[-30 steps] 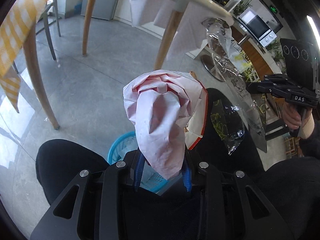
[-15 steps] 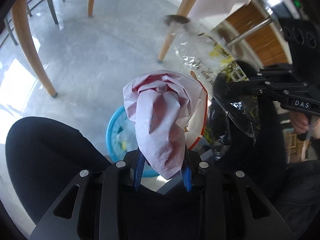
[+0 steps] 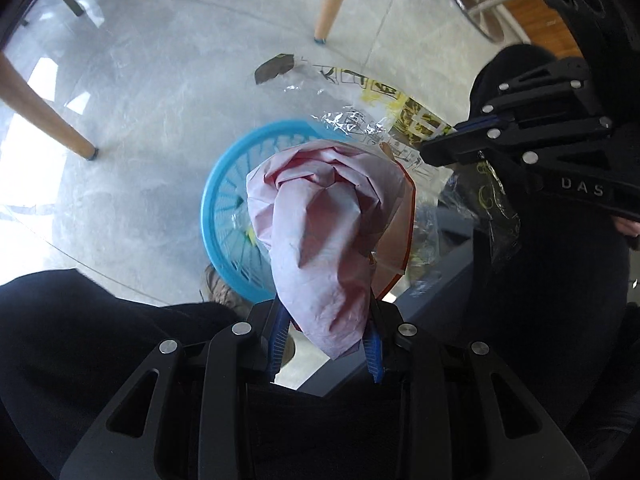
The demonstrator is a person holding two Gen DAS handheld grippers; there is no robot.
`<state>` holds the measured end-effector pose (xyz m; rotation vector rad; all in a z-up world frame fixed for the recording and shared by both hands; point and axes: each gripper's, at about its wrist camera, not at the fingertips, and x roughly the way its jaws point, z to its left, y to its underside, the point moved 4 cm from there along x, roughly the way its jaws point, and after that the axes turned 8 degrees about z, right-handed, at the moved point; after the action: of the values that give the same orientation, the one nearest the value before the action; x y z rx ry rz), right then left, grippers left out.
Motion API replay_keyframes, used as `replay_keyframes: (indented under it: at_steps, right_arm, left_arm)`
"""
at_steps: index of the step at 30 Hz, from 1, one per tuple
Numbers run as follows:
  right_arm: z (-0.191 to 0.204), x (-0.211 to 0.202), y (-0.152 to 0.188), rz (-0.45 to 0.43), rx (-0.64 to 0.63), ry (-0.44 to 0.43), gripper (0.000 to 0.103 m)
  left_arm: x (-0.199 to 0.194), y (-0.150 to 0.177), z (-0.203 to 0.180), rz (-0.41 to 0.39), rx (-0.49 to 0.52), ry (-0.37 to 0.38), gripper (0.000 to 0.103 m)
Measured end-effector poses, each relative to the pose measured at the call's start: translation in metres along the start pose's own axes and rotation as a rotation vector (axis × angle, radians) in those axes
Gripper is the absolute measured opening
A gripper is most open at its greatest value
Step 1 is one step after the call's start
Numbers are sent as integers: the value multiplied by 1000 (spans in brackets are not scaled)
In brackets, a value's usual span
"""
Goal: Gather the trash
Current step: 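Carry both items down over the blue wastebasket and open both tools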
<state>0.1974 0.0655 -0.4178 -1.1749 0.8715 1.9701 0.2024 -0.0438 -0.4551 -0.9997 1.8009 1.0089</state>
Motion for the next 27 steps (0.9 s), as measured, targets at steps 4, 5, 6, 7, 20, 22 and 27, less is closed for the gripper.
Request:
replay_keyframes:
  at_steps: [4, 5, 6, 7, 20, 22, 27]
  right_arm:
    - [-3, 8, 5, 52, -2, -6, 0]
    - [-3, 9, 5, 60, -3, 1, 0]
    - [-3, 10, 5, 71, -5, 5, 1]
    - [-3, 12, 6, 81, -5, 17, 4]
    - [-9, 2, 2, 8, 36, -6, 88]
    - [-8, 0, 1, -3, 29, 2, 90]
    - [-2, 0, 2, -15, 13, 25, 91]
  left_arm:
    - [6, 1, -7, 57, 42, -41, 57]
    - [4, 0, -5, 59, 45, -49, 68]
    - [2, 1, -5, 51, 42, -60, 83]
    - [-2, 1, -5, 41, 38, -56, 89]
    - [-12, 2, -7, -7, 26, -4, 97]
    - [-13, 3, -5, -11, 19, 2, 97]
    - [-15, 5, -2, -37, 6, 6, 97]
